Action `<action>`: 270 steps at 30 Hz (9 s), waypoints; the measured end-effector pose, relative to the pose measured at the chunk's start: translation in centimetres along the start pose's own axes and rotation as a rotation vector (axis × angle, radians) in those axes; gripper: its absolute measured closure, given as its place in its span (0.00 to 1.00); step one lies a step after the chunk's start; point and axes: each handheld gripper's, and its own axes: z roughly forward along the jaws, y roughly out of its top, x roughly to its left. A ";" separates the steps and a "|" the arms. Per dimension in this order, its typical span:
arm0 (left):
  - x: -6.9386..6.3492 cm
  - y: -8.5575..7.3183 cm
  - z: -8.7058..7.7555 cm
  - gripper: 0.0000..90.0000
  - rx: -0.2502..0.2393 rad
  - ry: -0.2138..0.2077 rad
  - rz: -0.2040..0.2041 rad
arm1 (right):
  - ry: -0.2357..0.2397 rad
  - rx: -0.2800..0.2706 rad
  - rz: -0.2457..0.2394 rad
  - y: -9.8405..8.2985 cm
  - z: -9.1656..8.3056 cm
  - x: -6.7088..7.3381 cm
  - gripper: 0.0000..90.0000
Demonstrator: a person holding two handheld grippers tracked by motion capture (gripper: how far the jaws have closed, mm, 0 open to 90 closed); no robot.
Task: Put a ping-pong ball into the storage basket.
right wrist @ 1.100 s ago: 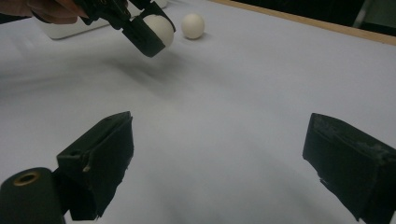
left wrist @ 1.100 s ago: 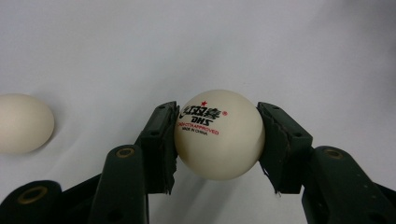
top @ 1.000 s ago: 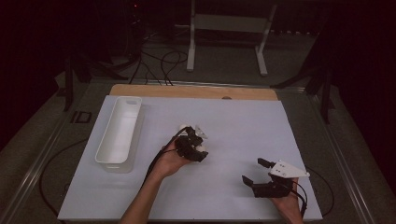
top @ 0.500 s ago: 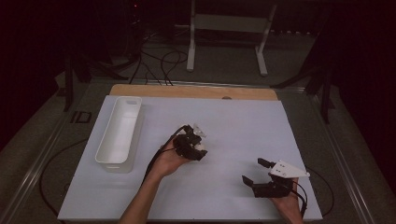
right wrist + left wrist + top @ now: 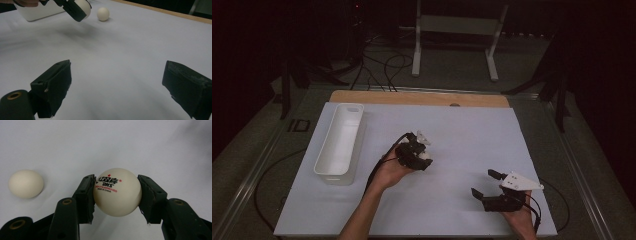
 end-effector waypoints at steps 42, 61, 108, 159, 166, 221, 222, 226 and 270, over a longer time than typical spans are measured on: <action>1.1 -0.3 -1.5 0.57 -0.017 0.018 -0.037 | -0.004 -0.001 0.006 0.0 0.0 -0.1 0.09; 1.6 -0.5 -2.1 0.57 -0.024 0.031 -0.051 | -0.005 -0.003 0.007 0.0 -0.1 -0.2 0.09; 3.1 -1.0 -3.3 0.57 -0.044 0.063 -0.104 | -0.004 -0.005 0.009 0.0 -0.1 -0.2 0.09; 4.6 -2.2 -5.9 0.57 -0.069 0.115 -0.127 | -0.005 -0.007 0.012 0.0 -0.1 -0.3 0.09; 4.9 -2.7 -6.2 0.57 -0.063 0.120 -0.127 | -0.005 -0.008 0.013 -0.1 -0.1 -0.3 0.09; 7.6 -4.9 -9.5 0.57 -0.073 0.193 -0.190 | -0.010 -0.008 0.015 -0.1 -0.2 -0.3 0.09; 7.7 -4.9 -9.6 0.57 -0.075 0.195 -0.193 | -0.010 -0.008 0.015 -0.1 -0.2 -0.3 0.09; 7.8 -5.1 -9.9 0.57 -0.076 0.203 -0.200 | -0.010 -0.008 0.017 -0.1 -0.2 -0.3 0.09; 9.5 -6.5 -12.4 0.57 -0.089 0.266 -0.230 | -0.009 -0.011 0.020 -0.1 -0.2 -0.4 0.09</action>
